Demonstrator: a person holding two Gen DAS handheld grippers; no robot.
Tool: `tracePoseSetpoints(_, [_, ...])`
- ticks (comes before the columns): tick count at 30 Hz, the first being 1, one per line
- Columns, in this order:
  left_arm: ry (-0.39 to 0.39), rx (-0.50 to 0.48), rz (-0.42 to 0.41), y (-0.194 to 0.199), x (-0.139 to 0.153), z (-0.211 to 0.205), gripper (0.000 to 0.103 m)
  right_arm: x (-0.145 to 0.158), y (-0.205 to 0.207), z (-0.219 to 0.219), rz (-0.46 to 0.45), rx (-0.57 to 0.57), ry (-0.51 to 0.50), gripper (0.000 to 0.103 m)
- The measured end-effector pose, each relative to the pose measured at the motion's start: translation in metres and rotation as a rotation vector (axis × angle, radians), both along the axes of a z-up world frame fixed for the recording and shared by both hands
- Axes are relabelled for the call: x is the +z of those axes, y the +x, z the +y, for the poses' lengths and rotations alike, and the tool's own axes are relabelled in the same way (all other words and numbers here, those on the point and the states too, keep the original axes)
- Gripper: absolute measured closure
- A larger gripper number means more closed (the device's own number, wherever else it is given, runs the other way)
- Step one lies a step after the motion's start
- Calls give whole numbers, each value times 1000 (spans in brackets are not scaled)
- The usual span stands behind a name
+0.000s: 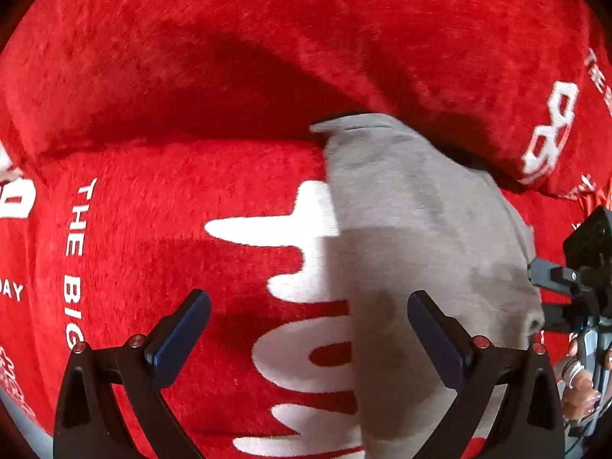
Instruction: Fold small clothes
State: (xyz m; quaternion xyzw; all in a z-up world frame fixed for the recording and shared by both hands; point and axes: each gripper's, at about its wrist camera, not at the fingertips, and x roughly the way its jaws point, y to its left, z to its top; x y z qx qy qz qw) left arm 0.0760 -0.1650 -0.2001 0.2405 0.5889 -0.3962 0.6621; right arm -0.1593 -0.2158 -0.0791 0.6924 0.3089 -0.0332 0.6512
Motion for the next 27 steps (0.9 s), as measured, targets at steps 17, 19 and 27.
tracePoseSetpoints(17, [-72,-131,-1,-53,15,-26,0,55,-91,-15,72,-184,-296,90])
tracePoseSetpoints(19, [-33,-164,-4,-67,1,-36,0,30,-103,-20,179,-198,-268,90])
tracePoseSetpoints(27, [10,-146,17,-77,-11,-33,0,16,-103,-10,288,-210,-269,85])
